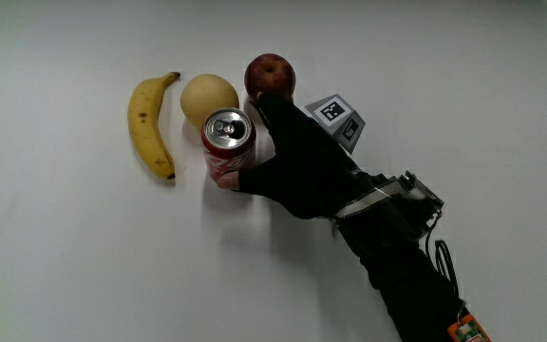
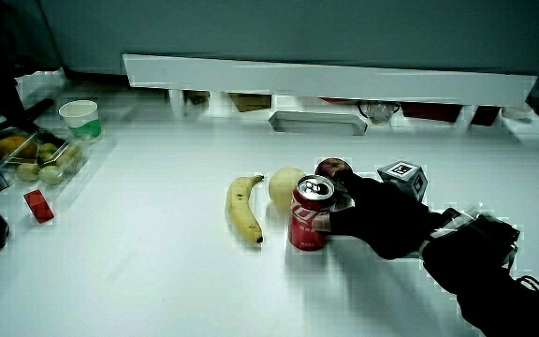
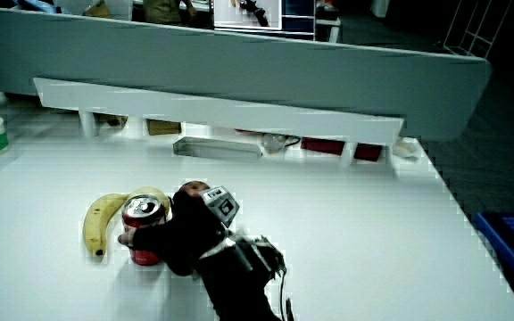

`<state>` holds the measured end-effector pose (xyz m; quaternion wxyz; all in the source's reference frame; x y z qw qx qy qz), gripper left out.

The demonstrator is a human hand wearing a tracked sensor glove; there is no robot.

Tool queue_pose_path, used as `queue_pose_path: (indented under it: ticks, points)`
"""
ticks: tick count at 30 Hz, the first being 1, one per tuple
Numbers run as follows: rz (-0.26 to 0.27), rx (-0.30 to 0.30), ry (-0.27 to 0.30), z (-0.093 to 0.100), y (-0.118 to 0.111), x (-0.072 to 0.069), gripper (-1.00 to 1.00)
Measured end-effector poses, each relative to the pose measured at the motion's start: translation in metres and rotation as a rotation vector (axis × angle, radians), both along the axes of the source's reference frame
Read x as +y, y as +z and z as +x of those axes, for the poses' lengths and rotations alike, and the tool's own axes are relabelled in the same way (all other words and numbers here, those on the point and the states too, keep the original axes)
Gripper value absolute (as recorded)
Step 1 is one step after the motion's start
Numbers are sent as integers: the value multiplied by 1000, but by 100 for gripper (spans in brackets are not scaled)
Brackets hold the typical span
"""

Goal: Pick cola

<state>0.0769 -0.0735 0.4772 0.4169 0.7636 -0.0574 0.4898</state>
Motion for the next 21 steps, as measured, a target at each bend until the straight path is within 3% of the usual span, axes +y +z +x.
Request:
queue_pose_path:
  ticks: [3,11,21]
  points:
    - [18,-6,15,0,-1,0,0]
    - [89,-39,97,4,-2,2,38]
    - [108,-86,163,4,0,4,86]
